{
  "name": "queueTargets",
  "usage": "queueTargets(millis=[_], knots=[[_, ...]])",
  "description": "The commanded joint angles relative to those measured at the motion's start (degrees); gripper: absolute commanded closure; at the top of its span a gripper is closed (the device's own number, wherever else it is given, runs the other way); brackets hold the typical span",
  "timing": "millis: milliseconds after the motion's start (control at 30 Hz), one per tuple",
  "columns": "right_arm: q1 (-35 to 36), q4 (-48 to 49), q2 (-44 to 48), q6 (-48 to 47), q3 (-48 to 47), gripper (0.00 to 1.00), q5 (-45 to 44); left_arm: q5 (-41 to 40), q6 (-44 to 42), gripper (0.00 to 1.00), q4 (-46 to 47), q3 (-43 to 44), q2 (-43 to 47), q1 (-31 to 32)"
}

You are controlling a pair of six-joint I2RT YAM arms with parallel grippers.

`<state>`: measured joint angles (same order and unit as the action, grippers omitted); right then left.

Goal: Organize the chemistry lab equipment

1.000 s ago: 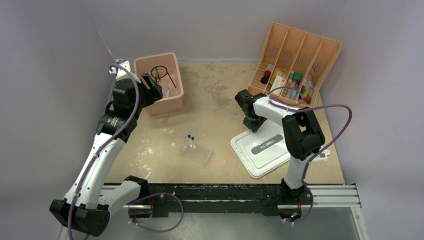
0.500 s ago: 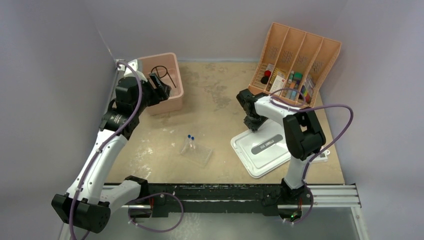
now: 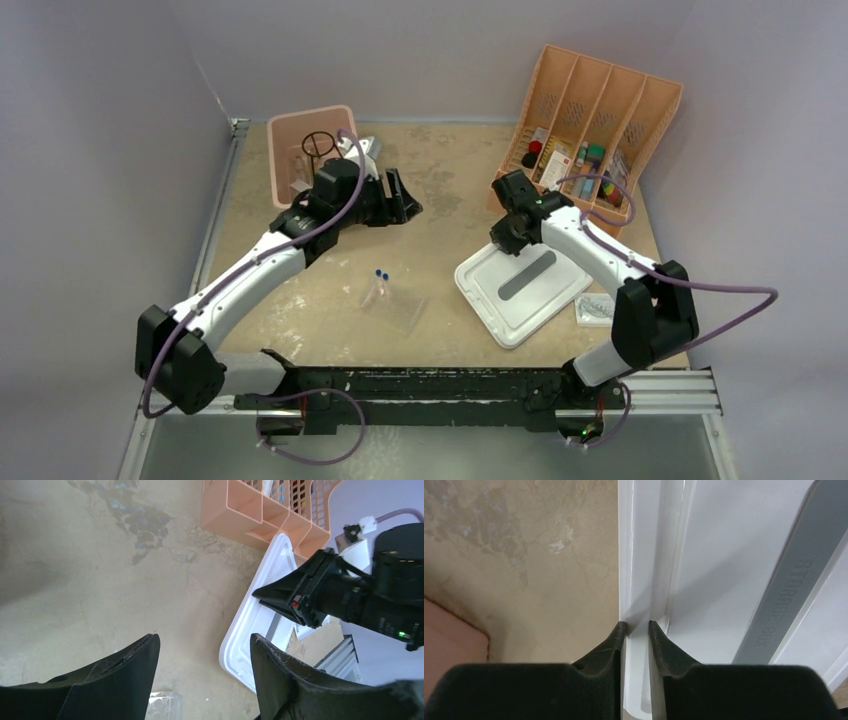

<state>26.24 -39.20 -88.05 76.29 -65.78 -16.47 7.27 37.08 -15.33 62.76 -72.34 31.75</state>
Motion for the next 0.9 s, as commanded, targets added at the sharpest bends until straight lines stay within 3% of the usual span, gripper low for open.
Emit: queueTargets(millis=[0, 300, 500, 667, 867], knots=[[0.0, 1.2, 3.9, -1.0, 1.2, 1.00, 1.9, 6.8, 1.9, 0.33, 7.3, -0.8, -3.1, 1.4], [0.0, 4.5, 8.7, -5.2, 1.8, 1.00, 6.0, 17.2, 1.1, 0.32, 12.9, -0.1, -14.0, 7.3], [0.1, 6.3, 10.2, -5.7, 3.0, 1.00, 7.7, 23.0, 0.9, 0.33, 10.6, 2.4, -22.0, 9.2], [0.0, 8.3, 11.2, -6.1, 4.3, 1.00, 9.4, 27.4, 6.1, 0.41, 18.0, 0.5, -23.3, 9.5], [0.1, 10.9, 12.6, -6.7, 5.4, 1.00, 11.1, 27.7, 7.3, 0.54, 18.6, 0.4, -23.8, 10.0]])
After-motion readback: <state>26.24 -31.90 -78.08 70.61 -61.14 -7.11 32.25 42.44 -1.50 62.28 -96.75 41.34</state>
